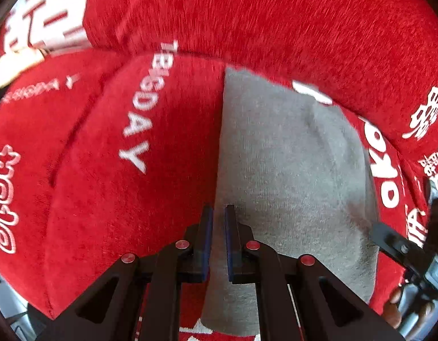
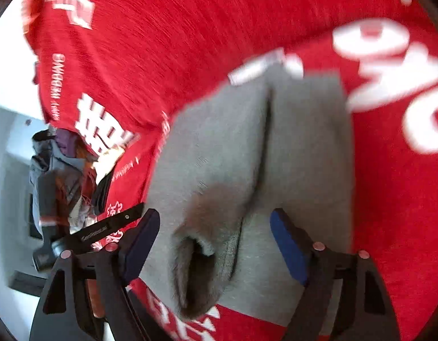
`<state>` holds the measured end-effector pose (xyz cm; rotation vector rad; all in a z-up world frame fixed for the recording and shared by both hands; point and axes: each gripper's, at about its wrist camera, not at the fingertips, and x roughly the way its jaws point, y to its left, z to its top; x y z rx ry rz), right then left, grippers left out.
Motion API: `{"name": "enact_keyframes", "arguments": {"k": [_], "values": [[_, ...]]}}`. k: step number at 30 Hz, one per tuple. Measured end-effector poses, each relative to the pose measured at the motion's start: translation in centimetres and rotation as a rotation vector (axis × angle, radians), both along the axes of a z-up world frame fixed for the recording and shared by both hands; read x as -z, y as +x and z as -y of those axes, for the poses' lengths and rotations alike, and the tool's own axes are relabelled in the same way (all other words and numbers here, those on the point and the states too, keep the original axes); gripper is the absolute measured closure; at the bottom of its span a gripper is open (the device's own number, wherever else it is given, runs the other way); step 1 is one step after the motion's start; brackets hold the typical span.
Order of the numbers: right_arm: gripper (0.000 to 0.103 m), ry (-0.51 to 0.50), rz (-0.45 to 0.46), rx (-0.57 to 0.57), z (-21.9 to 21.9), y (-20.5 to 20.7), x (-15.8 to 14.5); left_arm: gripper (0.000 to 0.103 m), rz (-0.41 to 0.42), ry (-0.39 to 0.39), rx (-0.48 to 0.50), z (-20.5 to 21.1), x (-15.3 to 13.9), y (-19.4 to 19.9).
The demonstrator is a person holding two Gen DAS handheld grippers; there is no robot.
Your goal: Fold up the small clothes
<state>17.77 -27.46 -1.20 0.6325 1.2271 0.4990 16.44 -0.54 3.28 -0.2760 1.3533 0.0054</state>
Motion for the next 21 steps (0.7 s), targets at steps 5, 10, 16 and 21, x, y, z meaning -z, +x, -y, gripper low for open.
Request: {"name": "enact_keyframes", "arguments": {"k": [5,10,16,21], "values": [[0.022,0.004,0.034,-0.035,-2.1,0.2,-0.6,0.102,0.205,-0.042,0.015,-0.7,-3.6,-1.4],[0.022,-0.076,0.023,-0.059,-3.9,1.6,0.0,0.102,0.122,-0.089,-0.053,-2.6,-1.9,-0.3],[0.079,-0.13,0.129,-0.114,-4.8,1.0,-2.2,0.102,-0.02,-0.126,0.003,-1.7,0.8,0.5],[0.079,-0.134,0.21,-0.082,-3.3,0.3,-4.6,0.103,0.145,-0.039,0.051,-0.6,-1.7,-0.5]]}}
